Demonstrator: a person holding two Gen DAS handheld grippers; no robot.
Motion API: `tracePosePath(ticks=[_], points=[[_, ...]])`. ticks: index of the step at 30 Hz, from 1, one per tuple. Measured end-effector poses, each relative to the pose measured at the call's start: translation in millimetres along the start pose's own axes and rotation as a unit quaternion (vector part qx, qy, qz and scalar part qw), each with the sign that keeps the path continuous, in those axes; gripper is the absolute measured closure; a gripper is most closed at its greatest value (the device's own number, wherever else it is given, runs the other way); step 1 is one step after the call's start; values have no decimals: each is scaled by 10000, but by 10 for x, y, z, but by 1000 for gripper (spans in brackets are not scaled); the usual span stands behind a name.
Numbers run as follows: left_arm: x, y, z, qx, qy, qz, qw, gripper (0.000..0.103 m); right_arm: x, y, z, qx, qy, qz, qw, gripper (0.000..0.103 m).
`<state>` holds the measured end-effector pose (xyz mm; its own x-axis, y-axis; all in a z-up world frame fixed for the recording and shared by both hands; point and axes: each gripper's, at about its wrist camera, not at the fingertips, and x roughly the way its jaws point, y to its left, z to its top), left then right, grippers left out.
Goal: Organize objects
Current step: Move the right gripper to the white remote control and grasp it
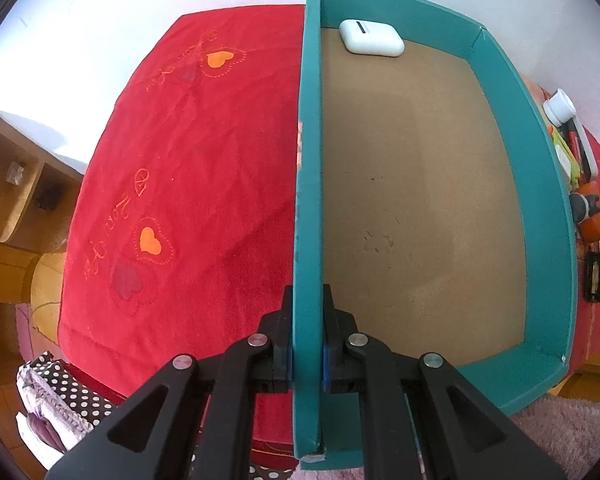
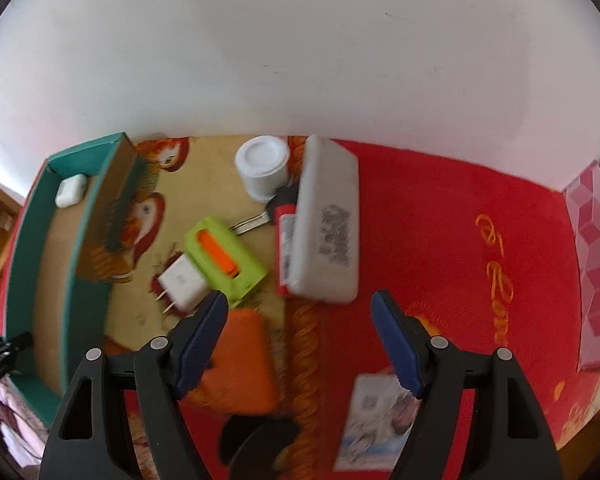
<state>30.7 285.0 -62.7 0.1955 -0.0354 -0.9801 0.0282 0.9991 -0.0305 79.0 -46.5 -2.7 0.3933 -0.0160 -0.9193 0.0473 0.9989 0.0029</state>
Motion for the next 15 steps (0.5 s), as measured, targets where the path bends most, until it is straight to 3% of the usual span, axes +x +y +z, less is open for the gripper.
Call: tracePosePath(ticks=[7,12,14,15], points=[[-18,-19,-15,4,-2,34,10000,95,289,-73,203,-153,155,241,9995,28],[-16,-33,-13,-47,-18,96,9999,94,442,-193,229,-90,340,422,9985,36],[-21,-35,-18,-79,-35,108,9999,94,483,-257,218,-28,402,554,9976,47],[-23,-38,-18,-85,-39,121,9999,94,487,-286,217,16,430,601,9973,48]])
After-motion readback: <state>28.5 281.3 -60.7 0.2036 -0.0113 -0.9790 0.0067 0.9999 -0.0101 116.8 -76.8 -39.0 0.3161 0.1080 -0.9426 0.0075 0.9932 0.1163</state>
